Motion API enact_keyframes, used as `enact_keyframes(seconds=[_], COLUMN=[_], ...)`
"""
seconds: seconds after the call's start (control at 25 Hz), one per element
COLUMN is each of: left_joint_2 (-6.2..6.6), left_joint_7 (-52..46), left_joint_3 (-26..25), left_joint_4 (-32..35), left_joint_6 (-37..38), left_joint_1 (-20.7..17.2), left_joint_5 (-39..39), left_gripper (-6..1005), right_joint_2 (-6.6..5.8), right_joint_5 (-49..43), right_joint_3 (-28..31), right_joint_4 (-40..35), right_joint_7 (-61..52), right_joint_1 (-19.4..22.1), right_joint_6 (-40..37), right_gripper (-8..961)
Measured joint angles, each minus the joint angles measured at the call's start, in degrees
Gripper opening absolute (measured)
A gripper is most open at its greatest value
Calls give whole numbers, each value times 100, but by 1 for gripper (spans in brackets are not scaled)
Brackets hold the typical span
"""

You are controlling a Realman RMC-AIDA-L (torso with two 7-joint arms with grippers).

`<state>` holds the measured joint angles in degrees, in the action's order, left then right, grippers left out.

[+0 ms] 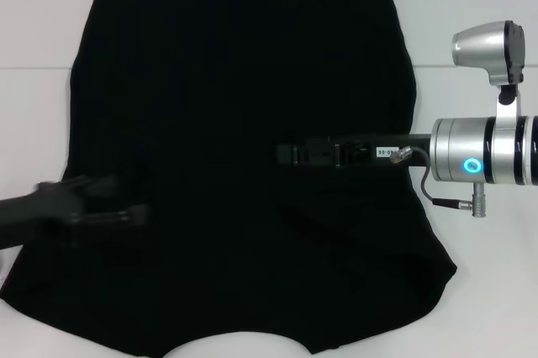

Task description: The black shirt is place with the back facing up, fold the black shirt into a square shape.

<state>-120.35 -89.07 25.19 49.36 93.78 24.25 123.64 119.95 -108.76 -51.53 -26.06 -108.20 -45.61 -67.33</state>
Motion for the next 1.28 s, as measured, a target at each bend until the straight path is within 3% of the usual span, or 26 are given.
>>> enact_keyframes(seconds=[0.16,0.52,0.8,1.28], left_joint_2=[12,181,214,213], left_joint_7=[-604,-1584,-2327,-2447], left_joint_3=[-586,-1699,-1784,-1542], left_joint_4=[425,572,731,689], left_joint_6=[74,7,-45,-62], left_joint_1=[-141,-168,-143,-96], left_joint_5=[725,1759,2292,2652], left_gripper=[900,900,901,901], right_joint_2=[13,-10,-24,-36], right_joint_5=[3,5,4,4], right_joint_3=[-26,-15,-4,-15], right_joint_4=[5,-25,-47,-48], right_joint_7=[37,74,77,80], right_joint_1=[-70,-163,-211,-212], right_joint_6=[1,9,55,116], right_gripper=[800,801,798,797])
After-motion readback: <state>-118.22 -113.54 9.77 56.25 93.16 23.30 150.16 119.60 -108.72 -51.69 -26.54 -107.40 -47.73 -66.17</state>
